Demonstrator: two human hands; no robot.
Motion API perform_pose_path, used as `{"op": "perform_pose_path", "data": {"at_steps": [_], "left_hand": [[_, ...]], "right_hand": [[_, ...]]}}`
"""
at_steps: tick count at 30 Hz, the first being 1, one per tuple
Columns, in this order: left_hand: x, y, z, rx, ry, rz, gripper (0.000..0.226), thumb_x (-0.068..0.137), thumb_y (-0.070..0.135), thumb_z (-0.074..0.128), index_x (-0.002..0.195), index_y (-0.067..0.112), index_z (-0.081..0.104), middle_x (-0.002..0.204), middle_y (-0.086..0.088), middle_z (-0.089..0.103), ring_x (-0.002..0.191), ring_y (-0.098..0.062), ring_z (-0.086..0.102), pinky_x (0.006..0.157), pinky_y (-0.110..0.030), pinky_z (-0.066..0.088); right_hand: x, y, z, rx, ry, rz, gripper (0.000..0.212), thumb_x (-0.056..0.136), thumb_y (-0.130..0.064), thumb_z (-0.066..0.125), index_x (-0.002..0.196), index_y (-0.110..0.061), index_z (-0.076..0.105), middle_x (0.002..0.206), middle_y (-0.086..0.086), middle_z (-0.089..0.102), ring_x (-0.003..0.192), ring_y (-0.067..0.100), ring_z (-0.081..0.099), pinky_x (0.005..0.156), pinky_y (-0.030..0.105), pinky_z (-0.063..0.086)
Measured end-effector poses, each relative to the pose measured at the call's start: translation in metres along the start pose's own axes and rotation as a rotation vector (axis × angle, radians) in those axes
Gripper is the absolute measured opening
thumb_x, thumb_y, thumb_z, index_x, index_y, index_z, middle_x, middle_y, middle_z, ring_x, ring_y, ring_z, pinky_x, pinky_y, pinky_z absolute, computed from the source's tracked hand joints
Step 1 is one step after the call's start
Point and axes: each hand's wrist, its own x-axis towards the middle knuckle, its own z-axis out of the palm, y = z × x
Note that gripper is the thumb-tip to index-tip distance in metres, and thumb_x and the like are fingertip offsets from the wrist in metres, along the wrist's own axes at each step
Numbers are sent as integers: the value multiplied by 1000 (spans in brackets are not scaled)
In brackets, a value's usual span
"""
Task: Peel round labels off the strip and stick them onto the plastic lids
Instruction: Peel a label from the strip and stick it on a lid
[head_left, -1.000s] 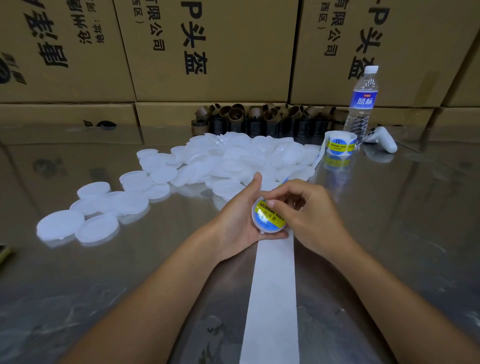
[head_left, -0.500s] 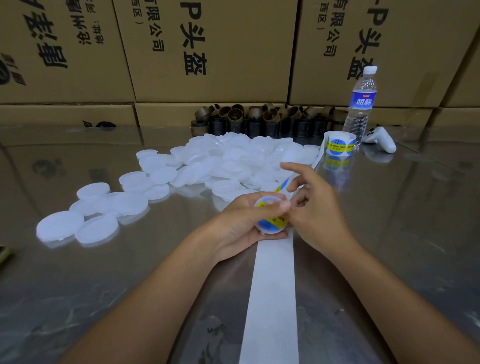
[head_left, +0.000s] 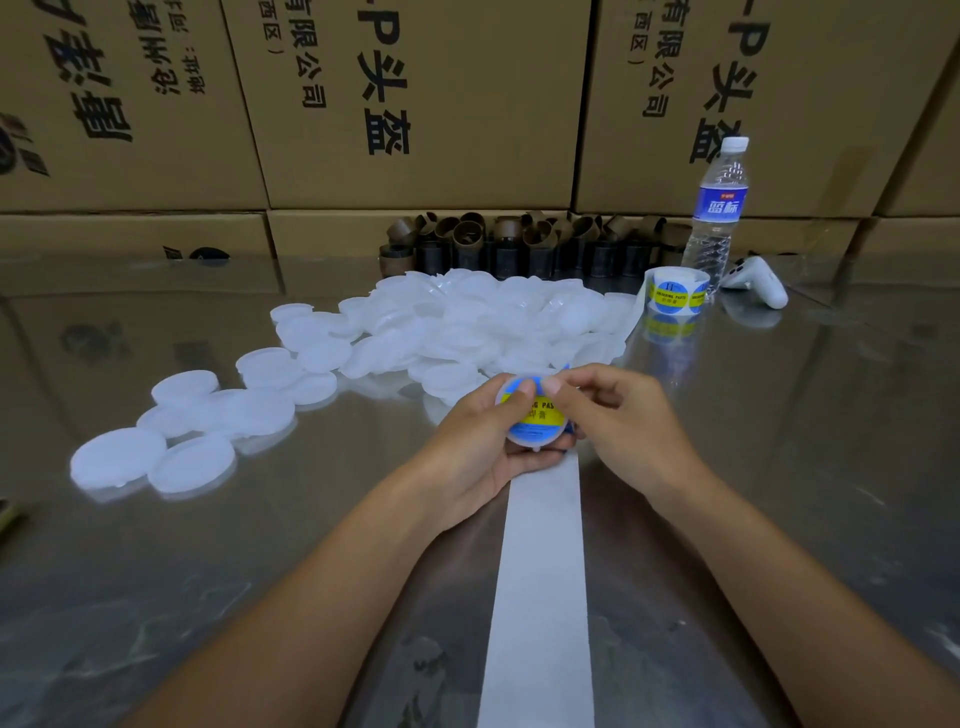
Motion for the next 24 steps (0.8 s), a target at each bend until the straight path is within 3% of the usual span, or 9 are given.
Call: {"op": "perform_pose_path", "data": {"at_steps": [6, 11, 14, 18, 24], "left_hand": [[-2, 1, 2, 143, 67, 91, 34, 100, 31, 44, 105, 2, 59, 89, -15, 68, 78, -26, 68, 84, -40, 58], [-4, 0, 1, 223, 112, 147, 34, 98, 29, 47, 108, -1, 60, 92, -18, 70, 76, -24, 71, 73, -33, 60], [-3, -1, 1, 199, 103, 131, 33, 95, 26, 53, 110, -3, 61, 97, -20, 70, 80, -26, 70, 78, -36, 59], [-3, -3, 1, 196, 97, 126, 21, 88, 6, 64, 108, 0, 62, 91, -14, 72, 75, -18, 72, 72, -26, 59], [-4, -1, 0, 180, 157, 183, 26, 88, 6, 65, 112, -3, 62, 93, -16, 71, 77, -18, 72, 66, -22, 57]], "right_hand": [[0, 1, -1, -16, -10, -17, 9, 85, -12, 67, 77, -14, 67, 55, -11, 64, 49, -2, 58, 49, 8, 42], [-1, 0, -1, -17, -24, -24, 16, 89, -18, 62, 74, -19, 68, 57, -14, 66, 53, -3, 60, 52, 7, 43], [-1, 1, 0, -39, 26, -21, 18, 90, -17, 62, 73, -17, 67, 58, -9, 66, 54, -2, 60, 52, 9, 44], [0, 1, -1, -22, 115, -28, 20, 90, -19, 61, 71, -17, 67, 56, -10, 64, 51, -4, 57, 51, 8, 42], [-2, 0, 2, -78, 30, -71, 14, 89, -16, 63, 79, -25, 64, 51, -9, 62, 50, 0, 58, 52, 12, 45]]}}
